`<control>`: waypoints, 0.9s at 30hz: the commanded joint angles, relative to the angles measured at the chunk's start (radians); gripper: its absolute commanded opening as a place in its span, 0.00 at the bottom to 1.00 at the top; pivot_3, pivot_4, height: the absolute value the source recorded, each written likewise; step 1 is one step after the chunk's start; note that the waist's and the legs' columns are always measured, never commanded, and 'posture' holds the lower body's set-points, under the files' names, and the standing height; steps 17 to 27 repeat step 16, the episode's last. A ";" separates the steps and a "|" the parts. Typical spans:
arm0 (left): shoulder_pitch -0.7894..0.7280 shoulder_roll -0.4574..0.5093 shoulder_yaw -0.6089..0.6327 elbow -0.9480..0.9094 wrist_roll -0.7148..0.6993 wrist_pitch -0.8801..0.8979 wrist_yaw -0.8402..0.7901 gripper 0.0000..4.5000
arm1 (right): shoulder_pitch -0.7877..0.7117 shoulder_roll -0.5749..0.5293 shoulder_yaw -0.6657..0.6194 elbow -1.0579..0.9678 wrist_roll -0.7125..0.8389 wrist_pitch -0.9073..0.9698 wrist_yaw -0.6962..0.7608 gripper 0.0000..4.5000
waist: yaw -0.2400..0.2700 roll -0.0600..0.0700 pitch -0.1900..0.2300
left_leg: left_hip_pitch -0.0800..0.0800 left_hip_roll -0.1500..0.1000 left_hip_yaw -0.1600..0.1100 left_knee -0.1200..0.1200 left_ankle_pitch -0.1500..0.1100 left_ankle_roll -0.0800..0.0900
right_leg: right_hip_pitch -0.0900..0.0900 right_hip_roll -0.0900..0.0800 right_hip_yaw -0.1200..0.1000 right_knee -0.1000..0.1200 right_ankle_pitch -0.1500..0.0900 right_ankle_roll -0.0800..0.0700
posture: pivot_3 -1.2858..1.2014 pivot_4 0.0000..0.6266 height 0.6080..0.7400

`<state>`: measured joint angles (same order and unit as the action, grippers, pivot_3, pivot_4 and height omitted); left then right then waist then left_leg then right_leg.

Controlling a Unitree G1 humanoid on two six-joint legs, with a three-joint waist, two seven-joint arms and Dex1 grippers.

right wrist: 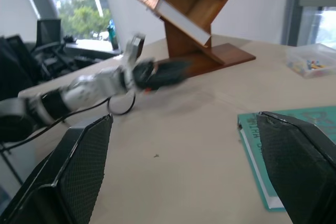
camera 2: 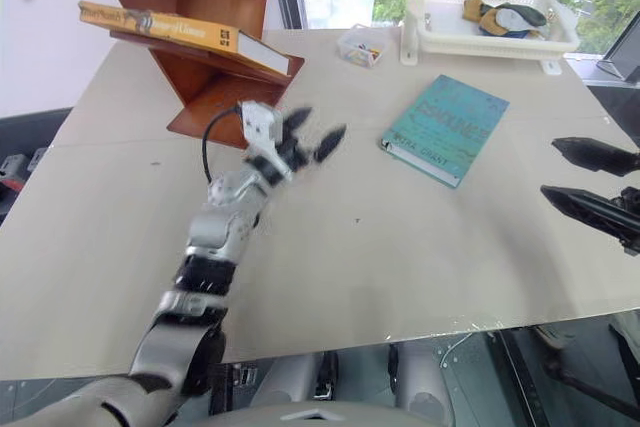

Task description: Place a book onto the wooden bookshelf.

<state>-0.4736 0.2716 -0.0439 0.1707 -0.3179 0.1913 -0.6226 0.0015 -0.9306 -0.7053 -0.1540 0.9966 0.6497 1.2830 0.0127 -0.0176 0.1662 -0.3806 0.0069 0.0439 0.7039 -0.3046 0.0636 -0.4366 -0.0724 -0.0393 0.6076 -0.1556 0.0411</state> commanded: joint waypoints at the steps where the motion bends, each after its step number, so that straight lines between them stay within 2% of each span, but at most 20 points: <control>1: 0.110 0.074 0.043 -0.123 -0.050 0.110 -0.041 0.99 | 0.062 0.030 0.017 0.035 -0.056 -0.048 0.037 1.00 | 0.002 0.000 0.000 | 0.000 0.000 0.000 0.000 0.000 0.000 | 0.000 0.000 0.000 0.000 0.000 0.000 | 0.52 0.24 0.75; 4: 0.231 0.160 0.081 -0.196 -0.065 0.139 -0.084 0.99 | 0.102 0.045 0.044 0.079 -0.116 -0.099 0.064 1.00 | 0.002 0.001 0.000 | -0.001 0.000 0.000 0.000 -0.002 0.003 | -0.001 -0.001 0.000 0.000 0.000 0.000 | 0.52 0.24 0.75; 6: 0.294 0.189 0.133 -0.257 -0.126 0.190 -0.096 0.99 | 0.121 0.050 0.066 0.131 -0.168 -0.149 0.084 1.00 | 0.002 0.001 0.000 | 0.000 0.000 0.001 0.000 -0.002 0.003 | -0.001 -0.001 0.001 0.000 -0.002 -0.003 | 0.52 0.24 0.75; 9: 0.436 0.251 0.220 -0.403 -0.192 0.262 -0.099 0.99 | 0.115 0.071 0.114 0.244 -0.289 -0.297 0.081 1.00 | 0.001 0.001 -0.001 | 0.000 0.000 0.002 0.001 -0.002 0.003 | -0.001 -0.002 0.001 0.000 -0.003 -0.002 | 0.52 0.24 0.75; 16: 0.613 0.319 0.338 -0.584 -0.247 0.330 -0.075 0.99 | 0.063 0.086 0.161 0.350 -0.344 -0.380 0.101 1.00 | 0.002 0.007 -0.003 | 0.000 0.001 0.002 0.000 -0.002 0.003 | -0.002 -0.001 0.001 0.001 -0.004 -0.002 | 0.52 0.24 0.75; 27: 0.613 0.319 0.338 -0.584 -0.247 0.330 -0.075 0.99 | 0.063 0.086 0.161 0.350 -0.344 -0.380 0.101 1.00 | 0.002 0.007 -0.003 | 0.000 0.001 0.002 0.000 -0.002 0.003 | -0.002 -0.001 0.001 0.001 -0.004 -0.002 | 0.52 0.24 0.75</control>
